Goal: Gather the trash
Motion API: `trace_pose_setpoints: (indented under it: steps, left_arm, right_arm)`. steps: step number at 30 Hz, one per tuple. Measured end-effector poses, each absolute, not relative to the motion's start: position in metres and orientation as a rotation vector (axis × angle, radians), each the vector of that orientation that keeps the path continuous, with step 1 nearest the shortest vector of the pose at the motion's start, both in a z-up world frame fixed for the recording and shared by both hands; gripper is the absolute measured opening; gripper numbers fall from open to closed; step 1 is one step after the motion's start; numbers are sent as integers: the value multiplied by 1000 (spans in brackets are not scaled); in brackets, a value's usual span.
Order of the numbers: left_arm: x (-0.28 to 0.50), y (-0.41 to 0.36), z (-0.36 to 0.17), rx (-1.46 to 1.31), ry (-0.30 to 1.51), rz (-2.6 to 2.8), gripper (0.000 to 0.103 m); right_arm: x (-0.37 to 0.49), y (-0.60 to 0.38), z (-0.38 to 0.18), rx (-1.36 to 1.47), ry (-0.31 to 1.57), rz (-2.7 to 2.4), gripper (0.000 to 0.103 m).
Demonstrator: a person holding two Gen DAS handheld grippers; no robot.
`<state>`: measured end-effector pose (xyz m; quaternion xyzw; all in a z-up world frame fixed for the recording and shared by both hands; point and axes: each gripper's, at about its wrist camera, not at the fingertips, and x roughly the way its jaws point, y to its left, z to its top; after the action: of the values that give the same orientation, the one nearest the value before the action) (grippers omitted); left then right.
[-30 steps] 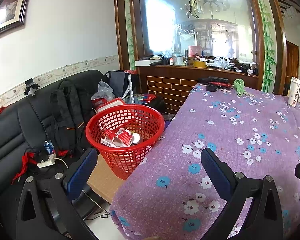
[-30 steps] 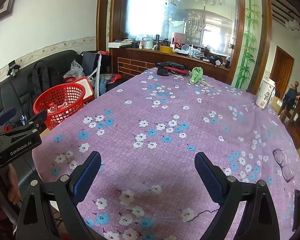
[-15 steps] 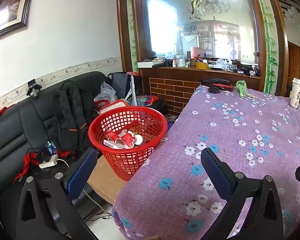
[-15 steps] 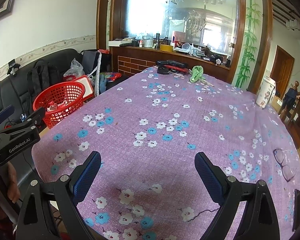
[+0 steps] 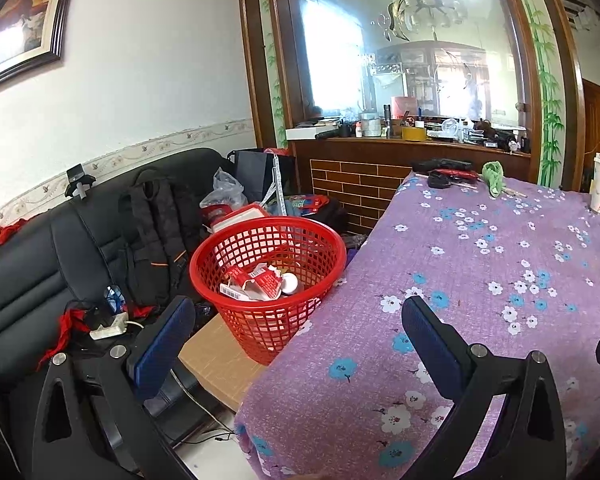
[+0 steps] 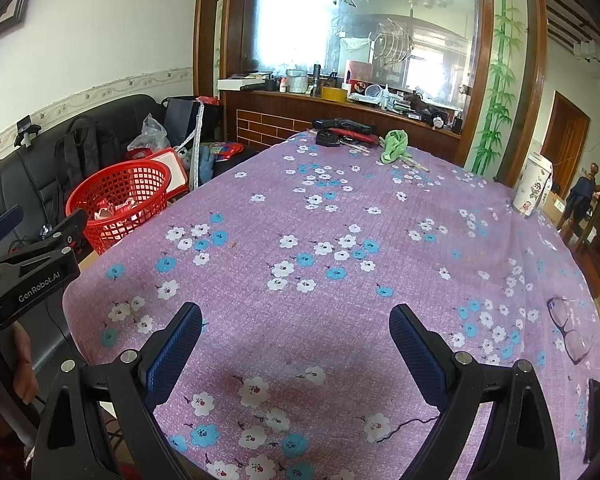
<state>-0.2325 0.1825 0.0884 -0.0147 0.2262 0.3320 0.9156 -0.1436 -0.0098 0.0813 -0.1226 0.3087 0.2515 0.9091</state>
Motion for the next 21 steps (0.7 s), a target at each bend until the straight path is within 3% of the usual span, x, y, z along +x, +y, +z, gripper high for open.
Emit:
trace_pose_setpoints:
  steps: [21]
  left_arm:
    - [-231,181,87,-11,480,671,103]
  right_arm:
    - [-141,-9,79,-255,654,522,97]
